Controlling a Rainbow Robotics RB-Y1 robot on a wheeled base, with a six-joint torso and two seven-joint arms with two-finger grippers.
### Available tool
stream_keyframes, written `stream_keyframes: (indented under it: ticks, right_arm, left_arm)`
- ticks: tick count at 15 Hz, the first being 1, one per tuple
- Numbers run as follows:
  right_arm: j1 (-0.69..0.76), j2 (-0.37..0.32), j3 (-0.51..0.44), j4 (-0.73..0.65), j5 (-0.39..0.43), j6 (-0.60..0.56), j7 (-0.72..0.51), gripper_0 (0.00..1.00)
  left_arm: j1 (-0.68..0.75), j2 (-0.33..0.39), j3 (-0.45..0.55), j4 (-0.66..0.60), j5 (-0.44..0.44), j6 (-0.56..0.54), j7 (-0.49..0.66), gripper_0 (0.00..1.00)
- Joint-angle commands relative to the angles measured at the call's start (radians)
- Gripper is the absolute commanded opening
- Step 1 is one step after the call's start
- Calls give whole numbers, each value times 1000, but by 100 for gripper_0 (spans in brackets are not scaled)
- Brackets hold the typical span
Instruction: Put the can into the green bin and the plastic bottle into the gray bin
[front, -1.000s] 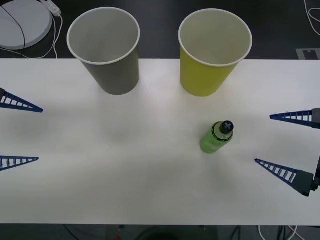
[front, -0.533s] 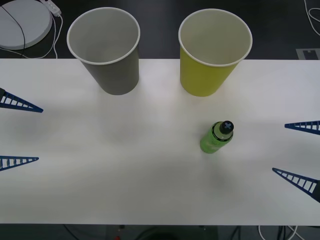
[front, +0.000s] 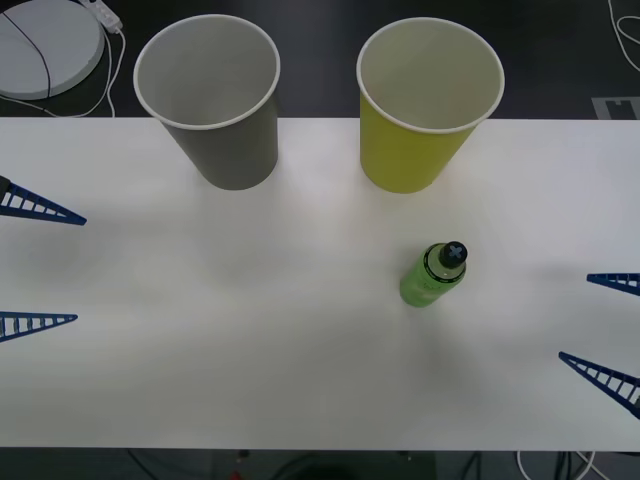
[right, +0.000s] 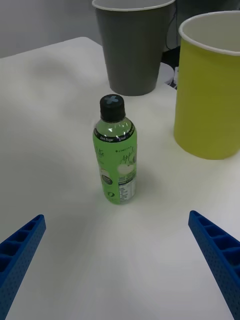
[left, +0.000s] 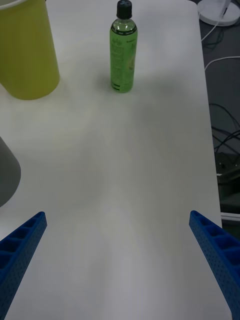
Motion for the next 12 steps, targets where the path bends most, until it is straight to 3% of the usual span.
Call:
stream_keyframes:
  ticks: [1,12]
  right_arm:
    - [0,47,21,14,-3,15,2,100]
    - [-135,150,159,86,34,98,32,100]
  left_arm:
    - [0,0,0,0,0,0,0,100]
    - [0,0,0,0,0,0,0,100]
